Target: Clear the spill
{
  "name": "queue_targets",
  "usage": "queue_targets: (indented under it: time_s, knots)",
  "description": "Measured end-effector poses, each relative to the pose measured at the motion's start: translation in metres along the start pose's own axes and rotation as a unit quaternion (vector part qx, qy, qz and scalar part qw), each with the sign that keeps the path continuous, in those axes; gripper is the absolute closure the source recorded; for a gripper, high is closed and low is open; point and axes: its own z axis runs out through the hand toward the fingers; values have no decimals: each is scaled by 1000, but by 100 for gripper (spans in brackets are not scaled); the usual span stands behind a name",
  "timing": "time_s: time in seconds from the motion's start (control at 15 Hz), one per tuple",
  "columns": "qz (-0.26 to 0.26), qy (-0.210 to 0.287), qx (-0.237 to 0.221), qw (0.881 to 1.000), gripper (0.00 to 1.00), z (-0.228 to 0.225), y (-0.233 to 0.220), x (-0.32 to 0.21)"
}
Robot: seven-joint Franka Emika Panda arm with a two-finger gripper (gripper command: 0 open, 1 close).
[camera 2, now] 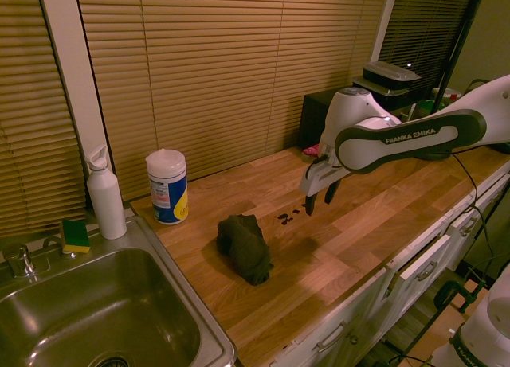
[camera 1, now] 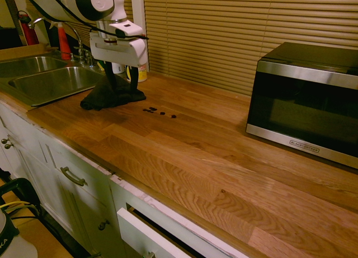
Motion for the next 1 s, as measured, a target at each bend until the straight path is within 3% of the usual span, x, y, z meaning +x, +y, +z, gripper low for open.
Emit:
queue_targets:
  time_s: [0.4,1.0]
  knots:
    - [0,11,33,999,0,-13,-66,-46]
    - [40,40,61,997,0,-5,-137,-83]
